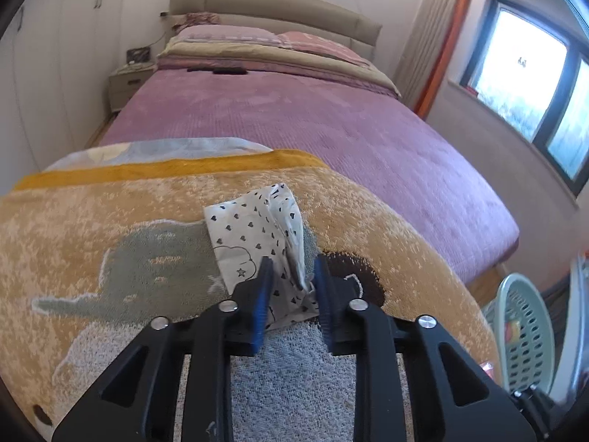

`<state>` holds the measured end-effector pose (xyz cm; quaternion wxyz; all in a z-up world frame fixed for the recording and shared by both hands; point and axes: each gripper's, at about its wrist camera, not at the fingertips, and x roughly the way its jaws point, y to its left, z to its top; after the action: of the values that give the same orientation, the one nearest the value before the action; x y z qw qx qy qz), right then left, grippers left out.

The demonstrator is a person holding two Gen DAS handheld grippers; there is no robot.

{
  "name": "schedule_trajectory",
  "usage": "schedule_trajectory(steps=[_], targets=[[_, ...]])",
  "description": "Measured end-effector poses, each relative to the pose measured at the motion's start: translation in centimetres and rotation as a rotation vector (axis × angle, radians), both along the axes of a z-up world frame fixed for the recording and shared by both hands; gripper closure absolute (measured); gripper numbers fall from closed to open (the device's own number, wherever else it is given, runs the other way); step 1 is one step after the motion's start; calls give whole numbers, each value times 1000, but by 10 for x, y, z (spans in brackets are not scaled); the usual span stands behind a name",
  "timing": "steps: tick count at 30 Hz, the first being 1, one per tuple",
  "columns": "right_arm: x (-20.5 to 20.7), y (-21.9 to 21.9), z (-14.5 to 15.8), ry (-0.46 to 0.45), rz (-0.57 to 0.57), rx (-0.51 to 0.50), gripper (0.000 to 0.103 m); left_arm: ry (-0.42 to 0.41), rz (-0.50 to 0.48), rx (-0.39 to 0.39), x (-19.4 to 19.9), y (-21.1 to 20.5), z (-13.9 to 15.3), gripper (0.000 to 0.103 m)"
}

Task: Collect trash
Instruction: 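Grasp the polka-dot paper with the left tool while the right tool grasps the pink packet, then carry the polka-dot paper and pink packet to the basket and open both tools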

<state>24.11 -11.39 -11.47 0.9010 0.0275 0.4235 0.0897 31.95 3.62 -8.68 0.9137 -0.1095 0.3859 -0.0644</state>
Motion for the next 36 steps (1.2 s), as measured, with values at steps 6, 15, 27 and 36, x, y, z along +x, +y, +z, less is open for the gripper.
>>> schedule_trajectory(steps=[6,15,27,36], targets=[[-9,-10,7,-47,4,56,51,-38,-30,-37,-10,-3,7,95],[-34,-51,29,-100,-56,140,51,-118,-132,-29,-39,-32,36,97],[-85,-141,76,-226,-240,146,51,-246,-336,-41,-94,-119,81,97],[-104,-224,73,-203,-416,155,51,-251,-481,-19,-119,-197,76,97]])
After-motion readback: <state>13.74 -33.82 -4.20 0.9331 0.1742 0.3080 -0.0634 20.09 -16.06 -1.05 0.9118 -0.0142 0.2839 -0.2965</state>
